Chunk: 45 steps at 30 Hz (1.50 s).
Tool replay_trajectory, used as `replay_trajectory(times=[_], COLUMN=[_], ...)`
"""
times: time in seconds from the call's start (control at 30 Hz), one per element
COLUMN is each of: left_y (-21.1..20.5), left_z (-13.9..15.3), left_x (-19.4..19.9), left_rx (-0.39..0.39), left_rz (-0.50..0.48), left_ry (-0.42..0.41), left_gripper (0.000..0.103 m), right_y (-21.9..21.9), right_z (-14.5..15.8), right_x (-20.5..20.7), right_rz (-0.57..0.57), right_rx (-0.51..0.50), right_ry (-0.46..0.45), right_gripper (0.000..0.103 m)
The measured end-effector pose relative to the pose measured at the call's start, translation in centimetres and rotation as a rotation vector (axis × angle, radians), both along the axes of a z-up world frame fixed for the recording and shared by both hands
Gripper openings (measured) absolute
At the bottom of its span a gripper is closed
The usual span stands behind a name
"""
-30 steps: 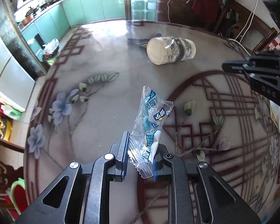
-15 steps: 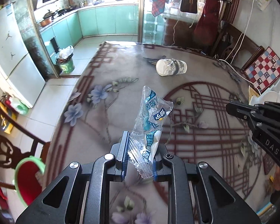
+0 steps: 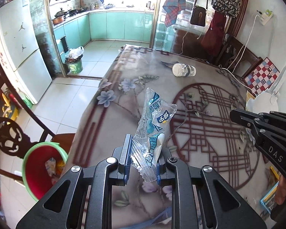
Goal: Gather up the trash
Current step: 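Carry the clear plastic wrapper over the red bin with the left tool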
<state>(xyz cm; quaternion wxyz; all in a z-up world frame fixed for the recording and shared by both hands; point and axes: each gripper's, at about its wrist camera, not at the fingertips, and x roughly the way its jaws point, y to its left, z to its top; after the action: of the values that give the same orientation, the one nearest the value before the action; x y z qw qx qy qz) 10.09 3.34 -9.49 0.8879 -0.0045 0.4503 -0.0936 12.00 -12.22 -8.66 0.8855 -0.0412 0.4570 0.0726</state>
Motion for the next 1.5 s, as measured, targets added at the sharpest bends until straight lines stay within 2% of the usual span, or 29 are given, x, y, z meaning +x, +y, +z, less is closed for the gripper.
replay_trajectory(times=[0.27, 0.77, 1.13, 1.5], left_y=[5.9, 18.3, 26.1, 29.7], left_z=[1.0, 0.7, -1.7, -4.2], left_x=[-1.7, -3.9, -4.8, -5.1], left_rx=[-0.007, -0.008, -0.019, -0.036], left_rz=[0.047, 0.213, 0.319, 0.361], left_ry=[-0.030, -0.046, 0.000, 0.060], left_gripper=[0.019, 0.019, 0.019, 0.019], right_y=[6.3, 20.2, 29.4, 33.7], right_z=[1.1, 2.0, -0.2, -3.7], right_x=[-1.7, -2.3, -2.7, -2.2], right_rz=[0.021, 0.151, 0.239, 0.289], right_rx=[-0.011, -0.009, -0.023, -0.045], right_ry=[-0.017, -0.046, -0.004, 0.064], right_gripper=[0.000, 0.000, 0.000, 0.000])
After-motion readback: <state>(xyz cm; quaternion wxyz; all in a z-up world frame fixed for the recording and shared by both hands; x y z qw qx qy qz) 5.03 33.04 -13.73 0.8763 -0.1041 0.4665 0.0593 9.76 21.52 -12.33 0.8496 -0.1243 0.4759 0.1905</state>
